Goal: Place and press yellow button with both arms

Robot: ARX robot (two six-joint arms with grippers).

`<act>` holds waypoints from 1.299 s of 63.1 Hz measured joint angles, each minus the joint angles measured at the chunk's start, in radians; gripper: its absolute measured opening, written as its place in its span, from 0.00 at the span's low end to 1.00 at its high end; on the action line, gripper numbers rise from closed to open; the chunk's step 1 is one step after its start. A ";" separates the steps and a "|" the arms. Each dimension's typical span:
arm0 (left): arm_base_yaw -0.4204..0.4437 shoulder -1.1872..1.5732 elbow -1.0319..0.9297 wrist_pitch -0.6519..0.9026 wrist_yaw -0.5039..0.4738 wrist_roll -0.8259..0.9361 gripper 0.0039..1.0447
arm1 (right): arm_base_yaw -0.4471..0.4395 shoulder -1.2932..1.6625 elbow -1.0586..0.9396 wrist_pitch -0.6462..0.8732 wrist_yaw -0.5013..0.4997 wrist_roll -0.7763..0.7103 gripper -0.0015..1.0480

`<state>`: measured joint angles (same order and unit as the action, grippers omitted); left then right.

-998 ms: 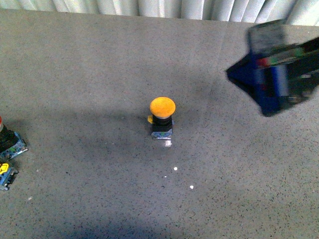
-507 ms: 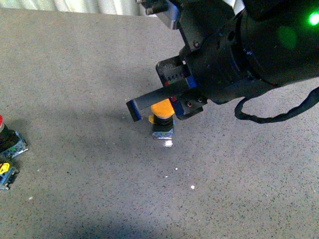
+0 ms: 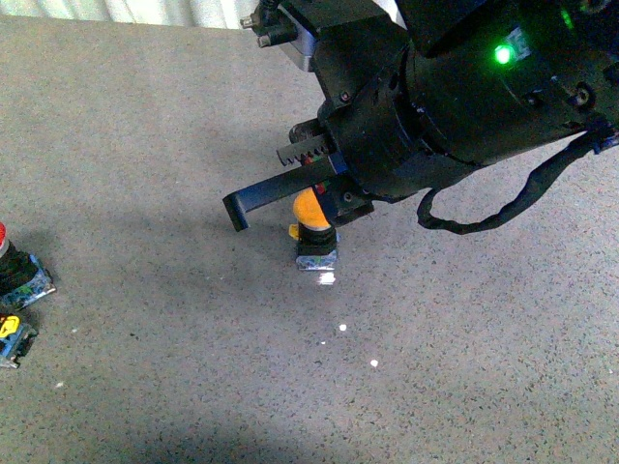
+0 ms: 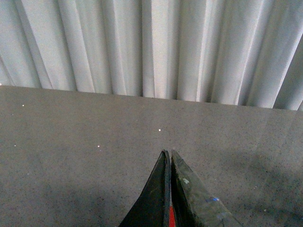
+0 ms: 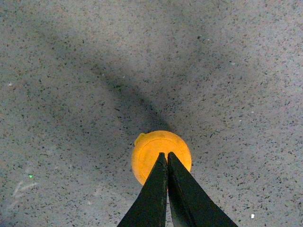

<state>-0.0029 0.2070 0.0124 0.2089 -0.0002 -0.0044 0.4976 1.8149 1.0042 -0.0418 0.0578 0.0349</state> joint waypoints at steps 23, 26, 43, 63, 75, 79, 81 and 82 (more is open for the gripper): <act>0.000 -0.188 0.000 -0.203 0.000 0.000 0.01 | 0.000 0.035 0.014 -0.030 -0.008 0.018 0.01; 0.001 -0.189 0.000 -0.209 0.000 0.000 0.01 | 0.001 0.040 0.017 -0.033 -0.008 0.021 0.01; 0.001 -0.190 0.000 -0.209 0.000 0.000 0.01 | 0.001 0.069 0.029 -0.041 -0.010 0.027 0.01; 0.001 -0.190 0.000 -0.209 0.000 0.000 0.01 | -0.031 -0.008 0.016 0.068 -0.051 0.113 0.01; 0.001 -0.190 0.000 -0.209 0.000 0.000 0.01 | -0.045 -0.197 0.003 0.117 -0.028 0.131 0.09; 0.001 -0.190 0.000 -0.209 0.000 0.000 0.01 | -0.049 -0.262 -0.019 0.135 -0.025 0.131 0.19; 0.001 -0.190 0.000 -0.209 0.000 0.000 0.01 | -0.051 -0.282 -0.023 0.136 -0.023 0.131 0.24; 0.001 -0.190 0.000 -0.209 0.000 0.000 0.01 | -0.052 -0.291 -0.024 0.138 -0.024 0.131 0.28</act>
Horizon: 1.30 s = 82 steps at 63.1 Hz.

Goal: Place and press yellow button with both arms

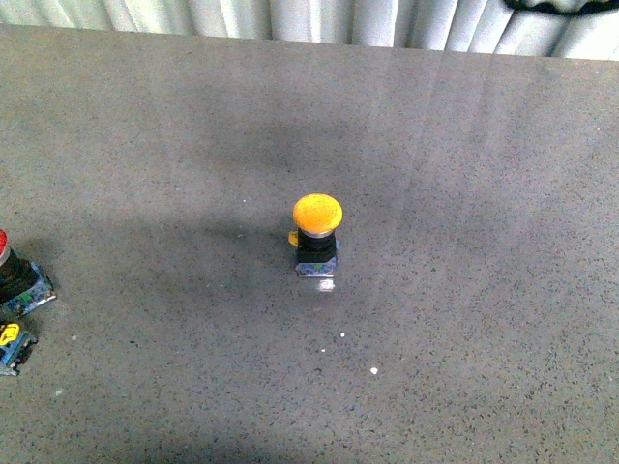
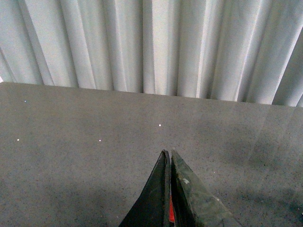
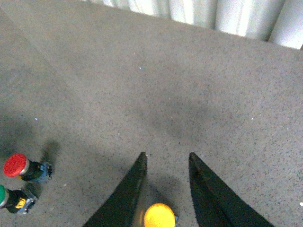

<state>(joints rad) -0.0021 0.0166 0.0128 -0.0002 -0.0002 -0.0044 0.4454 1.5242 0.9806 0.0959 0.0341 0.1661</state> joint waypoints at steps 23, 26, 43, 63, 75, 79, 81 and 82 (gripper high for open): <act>0.000 0.000 0.000 0.000 0.001 0.000 0.01 | -0.115 -0.202 -0.505 0.767 0.286 -0.153 0.01; 0.000 0.000 0.000 0.000 0.000 0.000 0.01 | -0.153 -0.256 -0.579 0.774 0.256 -0.156 0.01; 0.000 0.000 0.000 0.000 0.000 0.000 0.01 | -0.259 -0.451 -0.768 0.759 0.145 -0.160 0.01; 0.000 0.000 0.000 0.000 0.000 0.000 0.01 | -0.337 -0.658 -0.882 0.660 0.070 -0.160 0.01; 0.000 0.000 0.000 0.000 0.000 0.000 0.01 | -0.428 -0.763 -0.939 0.624 -0.025 -0.161 0.01; 0.000 0.000 0.000 0.000 0.000 0.000 0.01 | -0.441 -0.786 -0.961 0.615 -0.027 -0.160 0.01; 0.000 0.000 0.000 0.000 0.000 0.000 0.01 | -0.441 -0.801 -0.961 0.596 -0.033 -0.161 0.01; 0.000 0.000 0.000 0.000 0.000 0.000 0.01 | -0.441 -0.813 -0.961 0.585 -0.034 -0.161 0.01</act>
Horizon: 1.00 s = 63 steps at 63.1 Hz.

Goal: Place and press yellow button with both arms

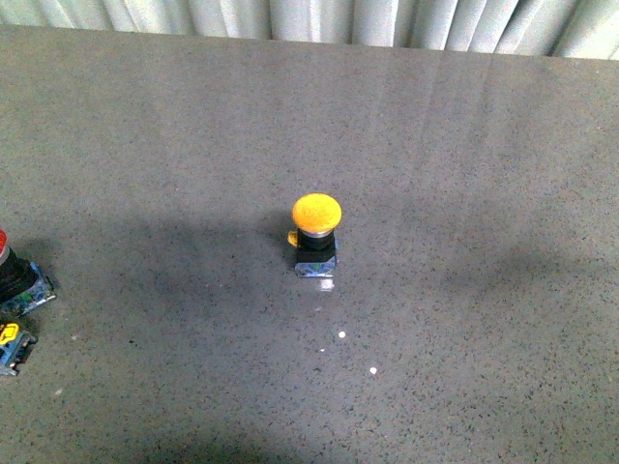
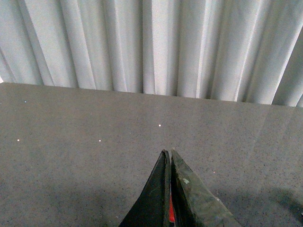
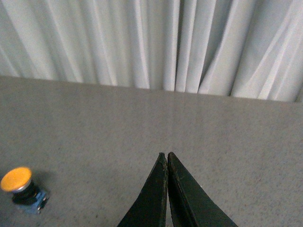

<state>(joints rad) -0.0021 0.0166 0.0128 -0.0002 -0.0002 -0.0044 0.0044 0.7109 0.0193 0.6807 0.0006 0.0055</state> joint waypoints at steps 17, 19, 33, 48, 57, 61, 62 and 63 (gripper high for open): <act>0.000 0.000 0.000 0.000 0.000 0.000 0.01 | -0.001 -0.206 -0.001 -0.183 -0.001 0.000 0.01; 0.000 0.000 0.000 0.000 0.000 0.000 0.01 | -0.001 -0.224 -0.001 -0.200 -0.001 0.000 0.01; 0.000 0.000 0.000 0.000 0.000 0.000 0.01 | -0.001 -0.345 -0.001 -0.314 -0.001 0.000 0.01; 0.000 0.000 0.000 0.000 0.000 0.000 0.01 | -0.001 -0.433 -0.001 -0.401 -0.001 0.000 0.01; 0.000 0.000 0.000 0.000 0.000 0.000 0.01 | -0.001 -0.478 -0.001 -0.446 -0.001 0.000 0.01; 0.000 0.000 0.000 0.000 0.000 0.000 0.01 | -0.001 -0.496 -0.001 -0.465 -0.001 0.000 0.01; 0.000 0.000 0.000 0.000 0.000 0.000 0.01 | -0.001 -0.499 -0.001 -0.467 -0.001 0.000 0.01; 0.000 0.000 0.000 0.000 0.000 0.000 0.01 | -0.001 -0.504 -0.001 -0.472 -0.001 0.000 0.01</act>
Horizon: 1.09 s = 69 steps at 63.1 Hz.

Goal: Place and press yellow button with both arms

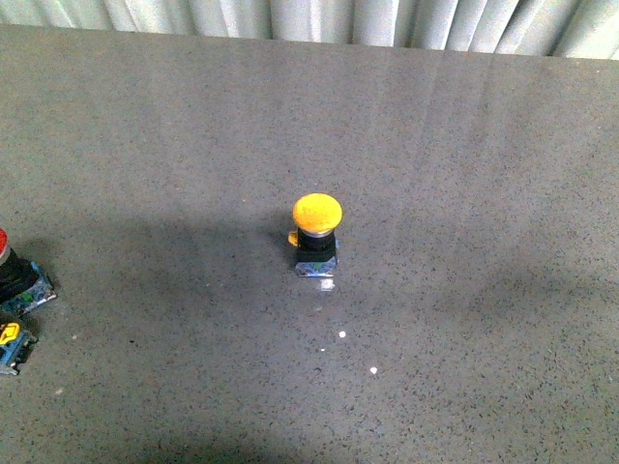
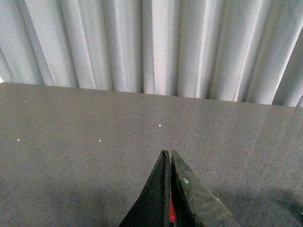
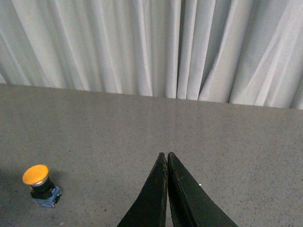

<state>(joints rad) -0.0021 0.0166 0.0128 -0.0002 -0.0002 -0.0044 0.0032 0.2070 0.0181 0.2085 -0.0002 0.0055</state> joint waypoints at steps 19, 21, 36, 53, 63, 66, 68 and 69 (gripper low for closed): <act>0.000 0.000 0.000 0.000 0.000 0.000 0.01 | 0.000 -0.197 0.000 -0.203 0.002 0.000 0.01; 0.000 0.000 0.000 0.000 0.000 0.000 0.01 | 0.000 -0.198 0.000 -0.205 0.003 0.000 0.01; 0.000 0.000 0.000 0.000 0.000 0.000 0.20 | 0.000 -0.201 0.000 -0.205 0.002 -0.002 0.10; 0.000 0.000 0.000 0.000 0.000 0.000 0.72 | 0.000 -0.201 0.000 -0.206 0.002 -0.002 0.62; 0.000 0.000 0.000 0.000 0.000 0.001 0.91 | 0.000 -0.201 0.000 -0.206 0.002 -0.002 0.92; 0.000 0.000 0.000 0.000 0.000 0.001 0.91 | 0.000 -0.201 0.000 -0.206 0.002 -0.002 0.91; 0.000 0.000 0.000 0.000 0.000 0.001 0.91 | 0.000 -0.201 0.000 -0.206 0.002 -0.002 0.91; 0.000 0.000 0.000 0.000 0.000 0.001 0.91 | 0.000 -0.201 0.000 -0.206 0.002 -0.002 0.91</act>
<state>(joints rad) -0.0021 0.0166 0.0128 -0.0002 -0.0002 -0.0036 0.0032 0.0055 0.0185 0.0029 0.0021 0.0036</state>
